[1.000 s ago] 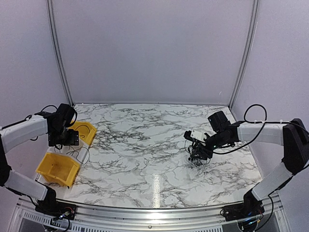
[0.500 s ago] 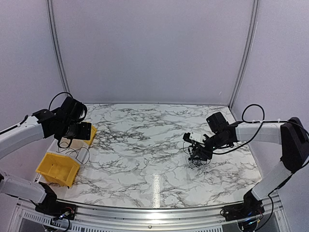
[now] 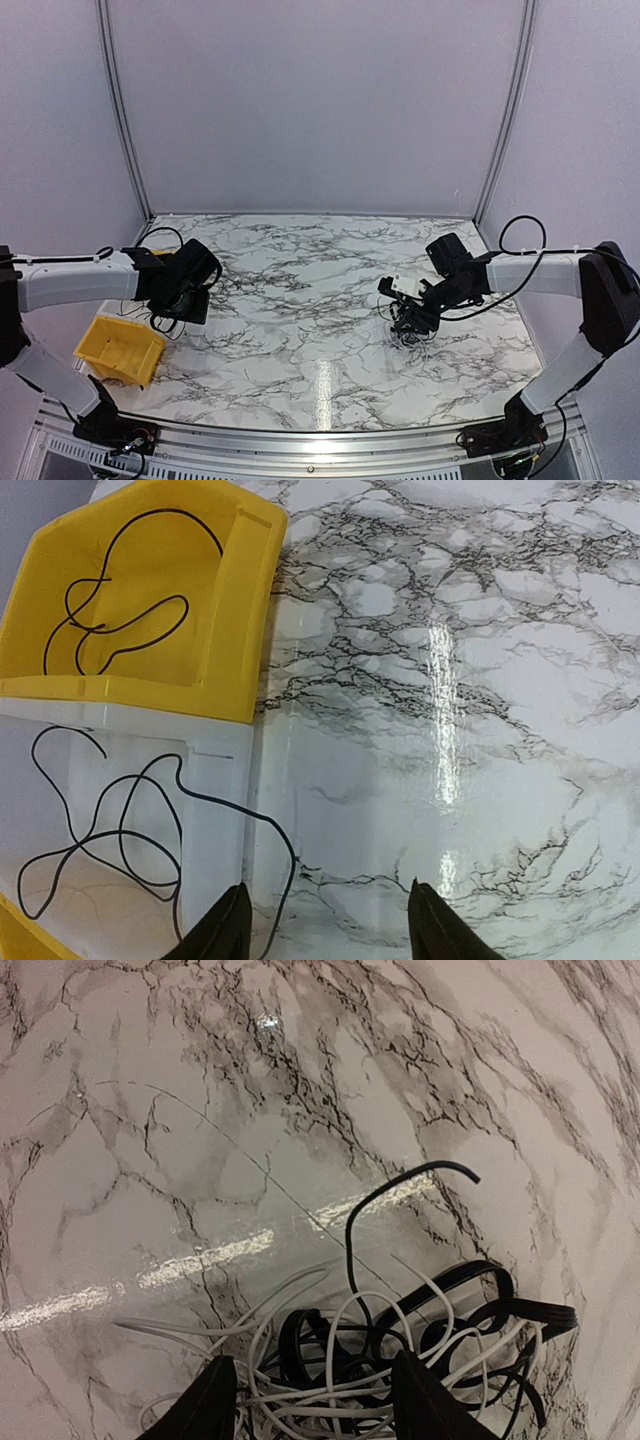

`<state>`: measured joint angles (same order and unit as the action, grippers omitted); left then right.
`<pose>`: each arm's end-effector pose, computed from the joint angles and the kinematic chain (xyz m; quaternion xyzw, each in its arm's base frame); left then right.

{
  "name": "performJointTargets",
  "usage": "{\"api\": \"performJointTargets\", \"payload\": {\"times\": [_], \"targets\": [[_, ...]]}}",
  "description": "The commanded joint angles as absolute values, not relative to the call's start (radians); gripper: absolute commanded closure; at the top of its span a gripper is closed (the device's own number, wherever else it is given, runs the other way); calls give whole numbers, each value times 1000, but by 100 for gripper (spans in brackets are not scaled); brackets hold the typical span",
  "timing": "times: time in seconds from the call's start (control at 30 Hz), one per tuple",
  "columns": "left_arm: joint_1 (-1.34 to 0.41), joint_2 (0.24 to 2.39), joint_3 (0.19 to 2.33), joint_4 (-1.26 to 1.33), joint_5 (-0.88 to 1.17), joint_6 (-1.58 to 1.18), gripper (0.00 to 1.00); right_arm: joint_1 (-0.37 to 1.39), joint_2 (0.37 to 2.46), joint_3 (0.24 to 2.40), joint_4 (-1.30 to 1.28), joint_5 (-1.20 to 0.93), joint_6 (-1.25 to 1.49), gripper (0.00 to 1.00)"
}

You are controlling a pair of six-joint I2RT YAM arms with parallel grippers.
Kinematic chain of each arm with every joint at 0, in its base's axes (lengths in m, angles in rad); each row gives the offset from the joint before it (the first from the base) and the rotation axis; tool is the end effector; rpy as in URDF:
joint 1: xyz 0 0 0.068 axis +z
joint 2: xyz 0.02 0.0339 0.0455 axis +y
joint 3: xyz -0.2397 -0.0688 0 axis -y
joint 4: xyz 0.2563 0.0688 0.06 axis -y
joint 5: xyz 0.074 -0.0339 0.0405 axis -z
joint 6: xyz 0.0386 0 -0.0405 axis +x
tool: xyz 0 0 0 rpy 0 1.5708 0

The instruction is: Untangle the cables

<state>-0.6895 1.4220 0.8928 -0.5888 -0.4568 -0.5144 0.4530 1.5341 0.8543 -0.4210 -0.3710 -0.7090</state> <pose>0.2296 -0.1672 0.1753 0.0324 0.9500 0.0581 0.3051 0.2619 0.1430 0.1405 -0.5605 0.7754 0.1487 0.2499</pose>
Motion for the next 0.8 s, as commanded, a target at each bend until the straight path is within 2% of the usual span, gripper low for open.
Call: {"api": "performJointTargets", "payload": {"times": [0.0, 0.1, 0.4, 0.57, 0.6, 0.7, 0.77], "targets": [[-702, 1470, 865, -589, -538, -556, 47, 463, 1550, 887, -446, -348, -715, 47], [-703, 1531, 858, -583, -561, -563, 55, 464, 1557, 889, -446, -347, -715, 47], [-701, 1685, 863, -559, -640, -581, 59, 471, 1587, 897, -459, -337, -718, 48], [-698, 1748, 873, -524, -637, -562, 67, 472, 1590, 898, -463, -334, -716, 49], [-698, 1753, 877, -520, -638, -560, 73, 472, 1590, 897, -462, -333, -716, 49], [-698, 1746, 886, -521, -655, -556, 97, 472, 1590, 897, -462, -333, -717, 49], [-698, 1713, 892, -541, -660, -557, 100, 472, 1592, 897, -463, -333, -716, 49]]}}
